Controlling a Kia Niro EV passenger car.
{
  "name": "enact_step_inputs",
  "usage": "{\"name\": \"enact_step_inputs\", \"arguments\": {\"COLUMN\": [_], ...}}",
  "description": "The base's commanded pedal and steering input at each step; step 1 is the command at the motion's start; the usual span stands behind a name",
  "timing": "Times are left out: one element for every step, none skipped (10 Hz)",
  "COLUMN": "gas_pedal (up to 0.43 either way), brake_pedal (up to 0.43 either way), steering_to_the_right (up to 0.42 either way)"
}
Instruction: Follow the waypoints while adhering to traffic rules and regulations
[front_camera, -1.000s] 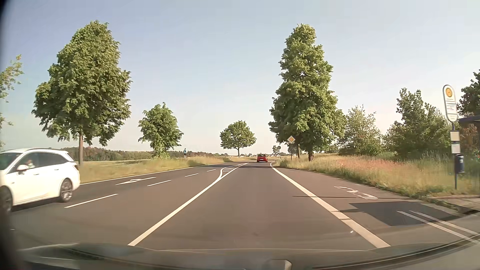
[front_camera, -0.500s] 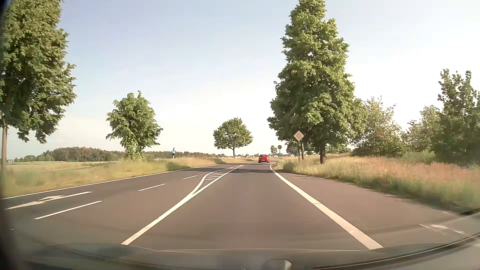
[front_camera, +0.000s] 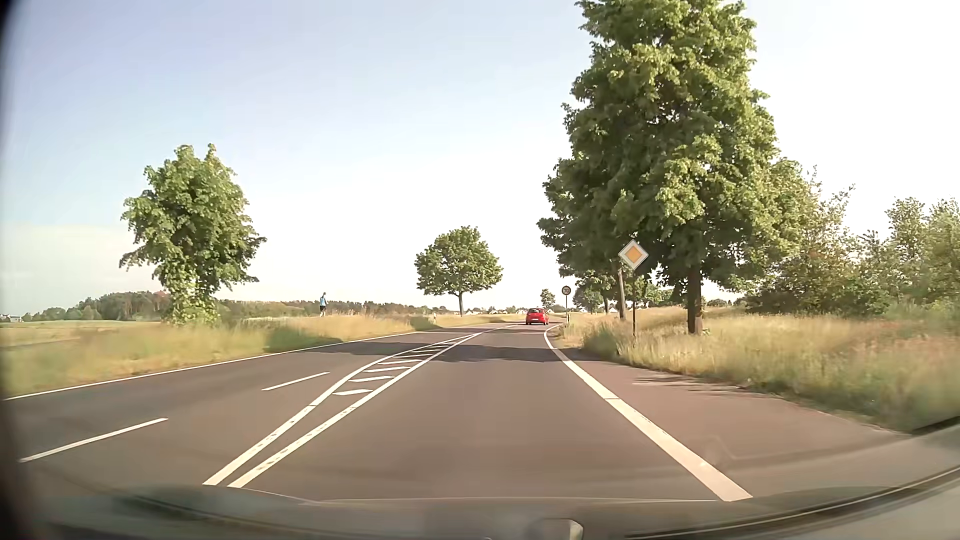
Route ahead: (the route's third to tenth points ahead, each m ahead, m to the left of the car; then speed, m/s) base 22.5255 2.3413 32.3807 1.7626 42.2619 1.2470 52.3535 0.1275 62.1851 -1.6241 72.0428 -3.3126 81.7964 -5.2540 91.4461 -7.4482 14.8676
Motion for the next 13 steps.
{"name": "enact_step_inputs", "arguments": {"gas_pedal": [0.059, 0.059, 0.059, 0.059, 0.059, 0.059, 0.059, 0.059, 0.059, 0.059, 0.059, 0.059, 0.059], "brake_pedal": [0.03, 0.03, 0.03, 0.03, 0.03, 0.03, 0.03, 0.03, 0.03, 0.03, 0.03, 0.03, 0.03], "steering_to_the_right": [0.0, 0.0, 0.0, 0.0, 0.0, 0.0, 0.001, 0.003, 0.005, 0.008, 0.01, 0.012, 0.013]}}
